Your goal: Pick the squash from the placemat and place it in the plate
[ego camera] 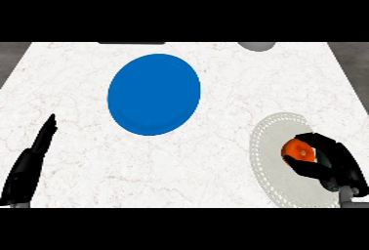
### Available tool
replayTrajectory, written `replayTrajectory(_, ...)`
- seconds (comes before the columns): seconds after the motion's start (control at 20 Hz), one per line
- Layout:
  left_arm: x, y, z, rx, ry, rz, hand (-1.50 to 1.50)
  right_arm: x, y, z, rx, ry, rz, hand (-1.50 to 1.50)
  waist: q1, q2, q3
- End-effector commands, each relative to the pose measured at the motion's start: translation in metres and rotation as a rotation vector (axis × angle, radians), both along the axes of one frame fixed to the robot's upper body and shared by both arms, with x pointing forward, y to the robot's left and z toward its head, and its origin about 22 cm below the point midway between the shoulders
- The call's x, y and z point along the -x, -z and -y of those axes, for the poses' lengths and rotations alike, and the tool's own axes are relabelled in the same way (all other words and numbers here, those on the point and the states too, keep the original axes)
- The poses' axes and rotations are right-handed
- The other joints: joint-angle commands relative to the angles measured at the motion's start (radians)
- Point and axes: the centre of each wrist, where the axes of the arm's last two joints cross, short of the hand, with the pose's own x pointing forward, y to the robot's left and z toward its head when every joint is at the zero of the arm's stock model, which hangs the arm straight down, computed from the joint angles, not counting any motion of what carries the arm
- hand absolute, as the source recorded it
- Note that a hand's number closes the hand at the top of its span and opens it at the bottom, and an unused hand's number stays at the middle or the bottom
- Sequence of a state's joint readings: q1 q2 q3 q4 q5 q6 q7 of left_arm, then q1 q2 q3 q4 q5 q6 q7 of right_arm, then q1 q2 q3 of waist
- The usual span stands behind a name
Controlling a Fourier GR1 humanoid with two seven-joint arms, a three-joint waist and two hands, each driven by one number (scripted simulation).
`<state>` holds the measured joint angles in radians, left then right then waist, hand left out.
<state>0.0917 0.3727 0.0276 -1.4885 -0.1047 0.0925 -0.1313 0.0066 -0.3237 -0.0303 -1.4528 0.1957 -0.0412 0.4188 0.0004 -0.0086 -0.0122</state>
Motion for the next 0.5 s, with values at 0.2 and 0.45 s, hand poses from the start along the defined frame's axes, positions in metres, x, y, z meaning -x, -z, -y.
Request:
replayTrajectory(0.2,-0.007,-0.004,0.016,0.014,0.089,0.002,0.0,-0.062,-0.039,-0.005,0.311,-0.329,0.03,1.5,0.089,0.026,0.014)
replayTrajectory(0.45,-0.027,-0.016,0.032,0.013,0.167,0.043,0.0,-0.1,-0.092,-0.003,0.607,-0.638,0.03,1.5,0.181,0.061,0.014)
